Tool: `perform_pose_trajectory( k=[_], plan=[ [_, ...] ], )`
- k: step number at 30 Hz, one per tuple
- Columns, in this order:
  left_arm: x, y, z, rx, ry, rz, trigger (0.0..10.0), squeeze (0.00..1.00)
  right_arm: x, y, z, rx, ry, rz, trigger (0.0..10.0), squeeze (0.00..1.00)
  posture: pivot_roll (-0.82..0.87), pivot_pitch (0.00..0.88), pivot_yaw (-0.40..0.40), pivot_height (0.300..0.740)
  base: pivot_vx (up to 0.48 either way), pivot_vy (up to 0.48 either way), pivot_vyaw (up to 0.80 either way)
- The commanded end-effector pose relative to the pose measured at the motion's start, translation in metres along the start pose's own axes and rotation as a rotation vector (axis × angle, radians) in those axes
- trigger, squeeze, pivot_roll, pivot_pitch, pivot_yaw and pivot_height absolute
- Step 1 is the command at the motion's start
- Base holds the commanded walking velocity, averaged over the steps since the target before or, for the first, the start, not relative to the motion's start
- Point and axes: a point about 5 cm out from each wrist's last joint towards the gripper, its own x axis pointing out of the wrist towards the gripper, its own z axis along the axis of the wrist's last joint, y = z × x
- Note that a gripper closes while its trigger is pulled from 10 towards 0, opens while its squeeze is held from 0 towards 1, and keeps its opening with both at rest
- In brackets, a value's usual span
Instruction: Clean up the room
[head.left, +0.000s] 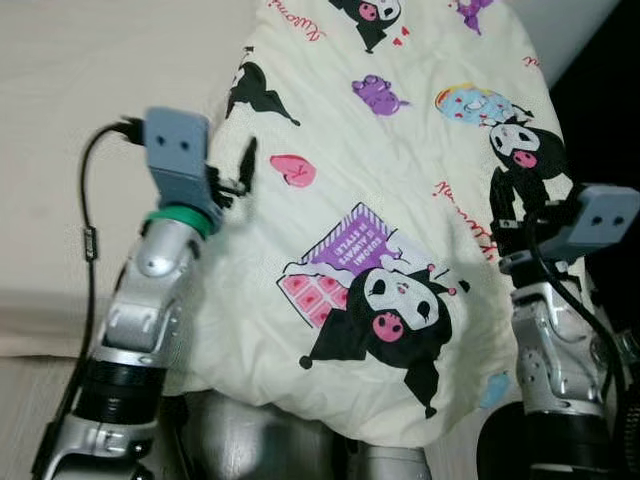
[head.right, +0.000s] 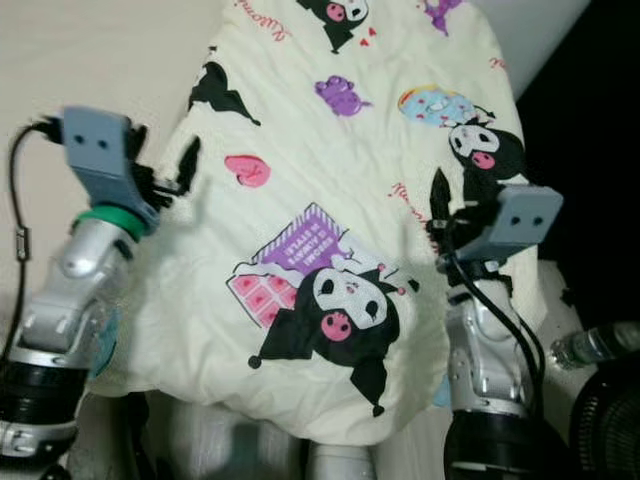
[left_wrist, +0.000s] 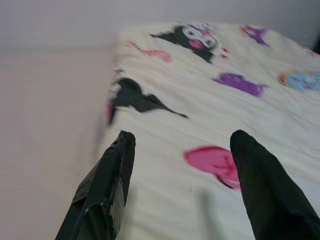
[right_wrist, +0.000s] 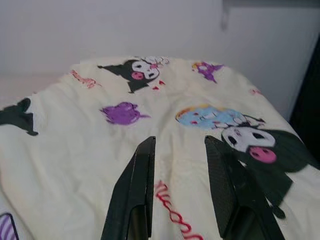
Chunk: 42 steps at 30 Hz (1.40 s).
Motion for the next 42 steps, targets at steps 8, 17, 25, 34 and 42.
perform_pose_trajectory(
  k=[8,17,25,34,42],
  plan=[
    [-0.002,-0.023,-0.017,-0.031,0.090,-0.046,10.0,0.00,-0.006,-0.002,-0.007,0.004,0.040,-0.029,10.0,0.00,-0.16,0.120,-0.014,0.600,0.000,0.000,0.00],
    [0.001,-0.028,-0.020,-0.031,0.107,-0.035,10.0,0.00,-0.008,-0.003,-0.011,0.000,0.063,-0.032,10.0,0.00,-0.16,0.119,-0.017,0.635,0.000,0.000,0.00],
    [0.008,-0.036,-0.019,-0.020,0.105,-0.037,10.0,0.00,-0.008,-0.007,-0.014,-0.009,0.080,-0.041,10.0,0.00,-0.16,0.121,-0.020,0.675,0.000,0.000,0.00],
    [0.010,-0.040,-0.019,-0.014,0.108,-0.034,10.0,0.00,-0.009,-0.009,-0.016,-0.016,0.090,-0.046,10.0,0.00,-0.17,0.124,-0.022,0.710,0.000,0.000,0.00],
    [0.010,-0.040,-0.022,-0.006,0.119,-0.031,10.0,0.00,-0.008,-0.010,-0.016,-0.021,0.093,-0.049,10.0,0.00,-0.17,0.123,-0.023,0.740,0.000,0.000,0.00]
  ],
)
